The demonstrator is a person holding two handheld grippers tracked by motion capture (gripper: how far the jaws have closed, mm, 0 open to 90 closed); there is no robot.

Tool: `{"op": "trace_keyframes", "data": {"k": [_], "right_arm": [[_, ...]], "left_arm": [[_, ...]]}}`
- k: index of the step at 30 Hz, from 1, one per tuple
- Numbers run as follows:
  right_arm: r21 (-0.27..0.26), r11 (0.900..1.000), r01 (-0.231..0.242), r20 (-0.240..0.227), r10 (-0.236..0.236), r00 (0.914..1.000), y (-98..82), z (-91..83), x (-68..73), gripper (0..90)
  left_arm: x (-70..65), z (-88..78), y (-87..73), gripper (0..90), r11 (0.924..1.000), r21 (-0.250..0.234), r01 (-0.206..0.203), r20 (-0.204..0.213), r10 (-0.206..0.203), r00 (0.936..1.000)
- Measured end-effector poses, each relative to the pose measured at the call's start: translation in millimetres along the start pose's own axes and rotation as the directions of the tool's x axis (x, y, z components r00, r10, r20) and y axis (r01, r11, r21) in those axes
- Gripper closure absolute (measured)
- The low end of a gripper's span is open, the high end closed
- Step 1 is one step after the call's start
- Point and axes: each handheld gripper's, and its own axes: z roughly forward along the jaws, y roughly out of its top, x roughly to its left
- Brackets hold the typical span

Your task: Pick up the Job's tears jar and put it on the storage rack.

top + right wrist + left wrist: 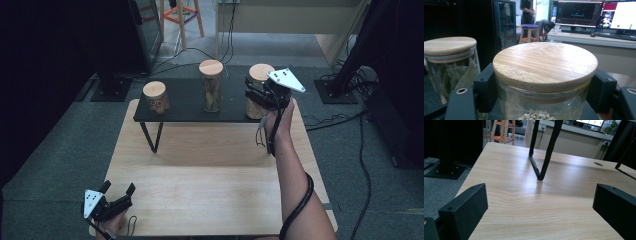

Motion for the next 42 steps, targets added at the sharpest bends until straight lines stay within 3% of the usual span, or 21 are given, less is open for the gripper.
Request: {"op": "trace_keyframes", "data": {"k": [15, 30, 32, 35, 42], "right_arm": [[0.014, 1.000, -0.004, 0.010, 0.004, 0.9999, -6.1, 18.5, -2.6, 25.0], [-0.005, 1.000, -0.031, 0.003, 0.031, 0.9995, -12.2, 19.5, -6.7, 24.3], [-0.015, 0.998, -0.065, -0.013, 0.065, 0.9978, -12.7, 17.9, -10.9, 14.7], [-0.014, 0.999, -0.048, -0.004, 0.048, 0.9988, -10.7, 16.1, -10.1, 2.6], [-0.029, 0.998, -0.059, 0.004, 0.060, 0.9982, -15.3, 9.5, -12.3, 0.0]], "left_arm": [[-0.4, 0.0, -0.2, 0.0, 1.0000, -0.002, 0.002, -0.003, -0.002, 1.0000], [-0.5, -0.5, -1.6, 0.0, 0.9999, -0.011, 0.005, -0.007, -0.005, 1.0000], [-0.6, -0.9, -2.3, 0.0, 0.9998, -0.015, 0.009, -0.009, -0.009, 0.9999], [-0.7, -0.9, -2.5, 0.0, 0.9998, -0.017, 0.010, -0.011, -0.010, 0.9999], [-0.3, -1.1, -3.0, 0.0, 0.9997, -0.020, 0.011, -0.008, -0.011, 0.9999]]}}
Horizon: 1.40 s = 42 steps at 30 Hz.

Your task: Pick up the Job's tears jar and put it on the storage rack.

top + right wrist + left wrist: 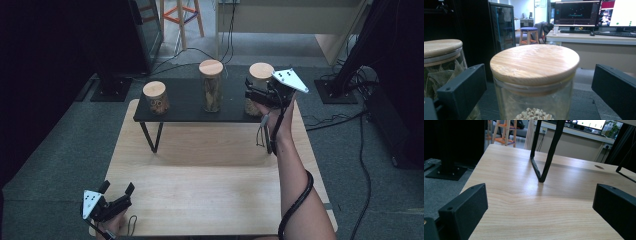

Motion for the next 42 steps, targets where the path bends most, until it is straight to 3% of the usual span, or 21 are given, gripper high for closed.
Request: {"op": "trace_keyframes", "data": {"k": [13, 42], "right_arm": [[-0.015, 1.000, -0.001, -0.004, 0.001, 1.0000, -6.1, -14.0, 0.6, 0.0], [-0.035, 0.999, 0.021, 0.001, -0.021, 0.9998, -18.8, -50.4, -13.1, 0.0]], "left_arm": [[-0.5, -0.5, -0.5, 0.0, 1.0000, -0.003, 0.000, -0.002, 0.000, 1.0000], [-2.4, -0.4, 0.0, 0.0, 1.0000, 0.001, -0.009, -0.007, 0.009, 0.9999]]}}
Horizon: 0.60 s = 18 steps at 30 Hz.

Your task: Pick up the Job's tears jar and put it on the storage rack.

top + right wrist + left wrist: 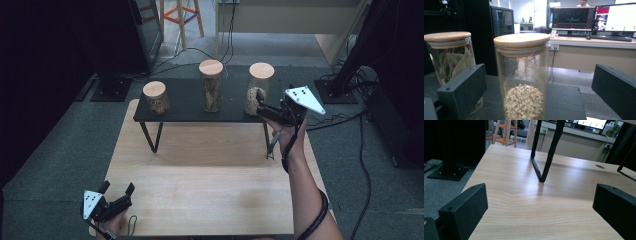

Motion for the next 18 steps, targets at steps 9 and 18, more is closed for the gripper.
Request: {"op": "trace_keyframes", "data": {"k": [9, 18], "right_arm": [[-0.004, 1.000, 0.009, 0.016, -0.009, 0.9998, -7.1, -8.9, -5.5, 0.0], [-0.018, 1.000, 0.006, 0.025, -0.006, 0.9997, -12.6, -20.0, -12.1, 0.0]], "left_arm": [[-0.3, 0.1, 0.2, 0.0, 1.0000, 0.001, -0.005, 0.001, 0.005, 1.0000], [-1.2, 0.1, -0.1, 0.0, 1.0000, 0.000, -0.005, -0.002, 0.005, 1.0000]]}}
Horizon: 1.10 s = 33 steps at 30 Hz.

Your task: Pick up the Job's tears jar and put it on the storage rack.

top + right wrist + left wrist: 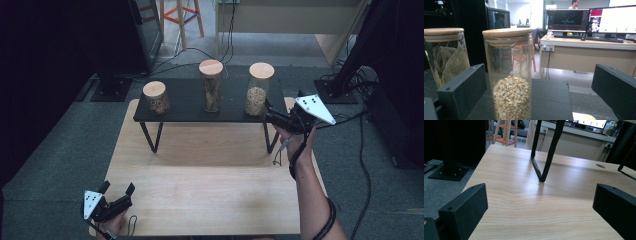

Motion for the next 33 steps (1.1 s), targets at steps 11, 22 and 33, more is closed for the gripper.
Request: {"op": "trace_keyframes", "data": {"k": [11, 22, 33], "right_arm": [[-0.005, 1.000, 0.004, 0.013, -0.004, 0.9999, -10.6, -13.9, -8.9, 0.1], [-0.018, 1.000, 0.005, 0.038, -0.004, 0.9993, -19.8, -27.9, -17.8, 0.2], [-0.013, 1.000, -0.015, 0.075, 0.016, 0.9971, -31.0, -40.6, -26.5, 0.5]], "left_arm": [[-1.6, 0.2, 0.6, 0.0, 0.9999, 0.005, -0.009, -0.005, 0.009, 0.9999], [-2.3, 0.6, 1.2, 0.0, 0.9999, 0.009, -0.010, -0.007, 0.010, 0.9999], [-3.5, 1.1, 2.0, 0.0, 0.9998, 0.014, -0.017, -0.010, 0.017, 0.9998]]}}
